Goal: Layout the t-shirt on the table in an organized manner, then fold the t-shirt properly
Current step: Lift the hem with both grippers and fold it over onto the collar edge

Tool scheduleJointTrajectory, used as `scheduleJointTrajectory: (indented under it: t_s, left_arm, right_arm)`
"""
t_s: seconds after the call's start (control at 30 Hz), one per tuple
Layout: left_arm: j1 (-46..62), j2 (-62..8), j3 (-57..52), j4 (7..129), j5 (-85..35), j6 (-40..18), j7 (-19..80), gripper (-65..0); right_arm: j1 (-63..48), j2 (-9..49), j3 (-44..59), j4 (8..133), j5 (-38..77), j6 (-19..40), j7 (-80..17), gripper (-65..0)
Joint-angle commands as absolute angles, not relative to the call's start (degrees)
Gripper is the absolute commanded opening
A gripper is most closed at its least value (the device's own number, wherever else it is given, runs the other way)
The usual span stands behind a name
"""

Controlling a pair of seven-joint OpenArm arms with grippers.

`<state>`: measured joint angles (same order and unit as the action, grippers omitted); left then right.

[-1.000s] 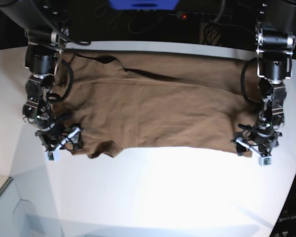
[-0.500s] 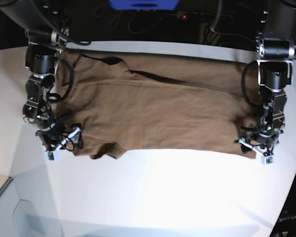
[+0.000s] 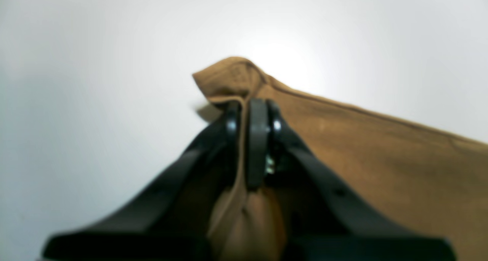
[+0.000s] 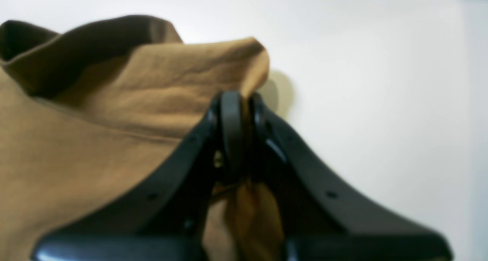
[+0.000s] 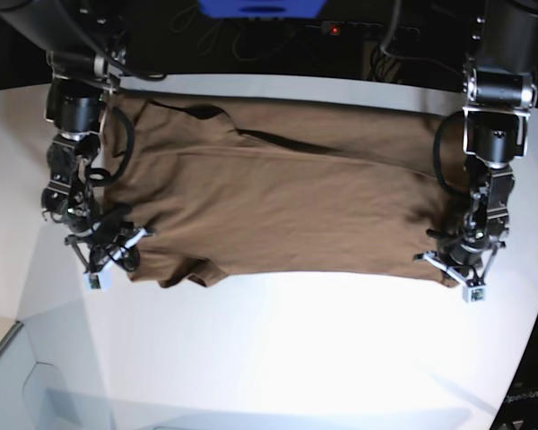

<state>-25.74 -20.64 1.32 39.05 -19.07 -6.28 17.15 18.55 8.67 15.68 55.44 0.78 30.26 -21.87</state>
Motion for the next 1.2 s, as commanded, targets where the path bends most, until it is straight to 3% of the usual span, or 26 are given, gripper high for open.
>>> scheduleJointTrajectory:
  t_s: [0.0, 0.4, 1.17]
  left_arm:
    - [-26.42, -21.41, 1.27, 41.1, -18.95, -6.37, 17.8, -64.8]
    - [-16.4, -21.58, -2.68, 57.63, -19.12, -6.29, 17.89, -64.8]
    - [5.85, -21.14, -17.19, 81.45, -19.12, -6.37, 17.8, -64.8]
  right_arm:
    - [18.51, 9.27, 15.87, 57.89, 1.1, 30.64, -20.79, -65.0]
    - [6.64, 7.78, 15.96, 81.98, 1.19, 30.64, -20.79, -65.0]
    - [-11.65, 1.63, 20.18, 101.76, 1.27, 30.9, -20.7, -65.0]
